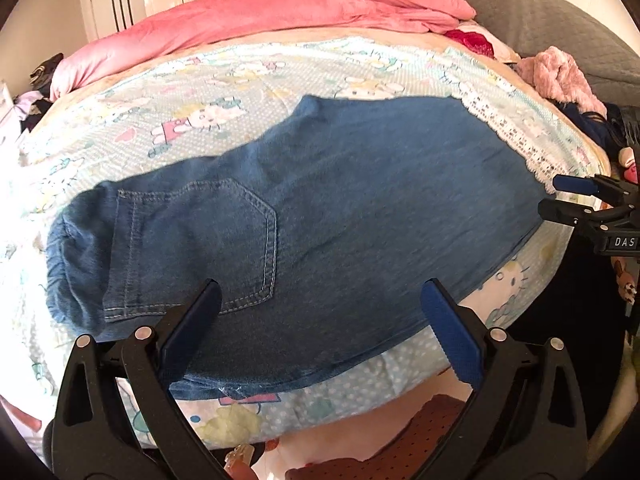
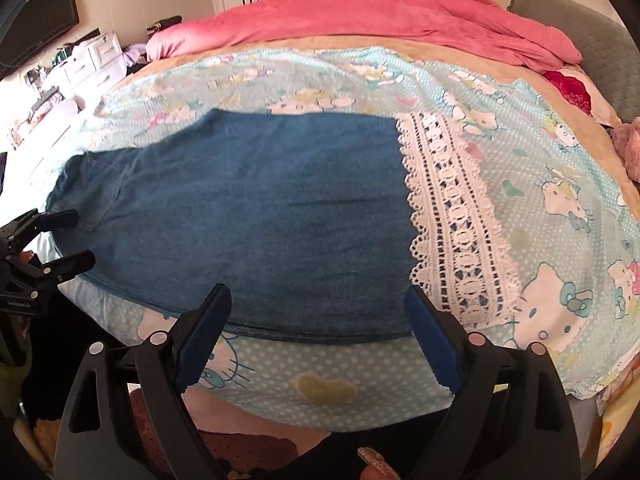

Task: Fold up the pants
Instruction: 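Move the left tool across the pants toward the lace edge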

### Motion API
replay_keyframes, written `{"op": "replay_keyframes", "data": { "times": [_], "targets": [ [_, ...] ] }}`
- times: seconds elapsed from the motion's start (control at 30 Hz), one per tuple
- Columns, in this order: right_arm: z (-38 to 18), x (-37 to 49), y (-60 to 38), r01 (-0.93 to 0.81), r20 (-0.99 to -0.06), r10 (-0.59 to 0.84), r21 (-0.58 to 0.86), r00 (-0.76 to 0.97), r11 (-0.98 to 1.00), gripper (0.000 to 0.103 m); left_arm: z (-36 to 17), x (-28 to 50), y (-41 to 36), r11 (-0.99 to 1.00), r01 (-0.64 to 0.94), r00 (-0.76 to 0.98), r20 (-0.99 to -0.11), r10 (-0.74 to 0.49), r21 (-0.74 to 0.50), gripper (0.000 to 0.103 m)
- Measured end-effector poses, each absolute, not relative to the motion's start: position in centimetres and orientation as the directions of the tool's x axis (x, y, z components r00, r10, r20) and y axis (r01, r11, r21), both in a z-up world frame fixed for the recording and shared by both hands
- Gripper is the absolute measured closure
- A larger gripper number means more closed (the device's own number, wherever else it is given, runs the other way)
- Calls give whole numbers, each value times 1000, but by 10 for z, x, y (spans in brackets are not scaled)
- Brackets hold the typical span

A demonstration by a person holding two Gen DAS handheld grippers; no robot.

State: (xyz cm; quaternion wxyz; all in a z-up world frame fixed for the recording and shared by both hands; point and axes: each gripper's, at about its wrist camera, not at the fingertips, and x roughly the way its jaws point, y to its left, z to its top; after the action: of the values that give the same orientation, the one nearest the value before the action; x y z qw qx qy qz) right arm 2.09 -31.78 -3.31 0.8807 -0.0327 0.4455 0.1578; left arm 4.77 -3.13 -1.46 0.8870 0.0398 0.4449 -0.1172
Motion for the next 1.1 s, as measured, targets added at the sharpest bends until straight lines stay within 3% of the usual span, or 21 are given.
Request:
{"op": "replay_keyframes", "data": {
  "times": [0.4,0.47,1.1],
  "targets": [
    [-7,8,-344,-253,-734,252,113,631,961,15,10,42,-48,961,274,609,-768,-195,-27,9],
    [-4,6,-351,-234,-725,244,117,644,965,7,13,44,-53,958,284,610,-766,-205,-31,9],
    [-13,4,-402,-93,-714,205,193,669,977,6,27,72,-109,921,390,598,-760,-257,-5,9]
  ]
}}
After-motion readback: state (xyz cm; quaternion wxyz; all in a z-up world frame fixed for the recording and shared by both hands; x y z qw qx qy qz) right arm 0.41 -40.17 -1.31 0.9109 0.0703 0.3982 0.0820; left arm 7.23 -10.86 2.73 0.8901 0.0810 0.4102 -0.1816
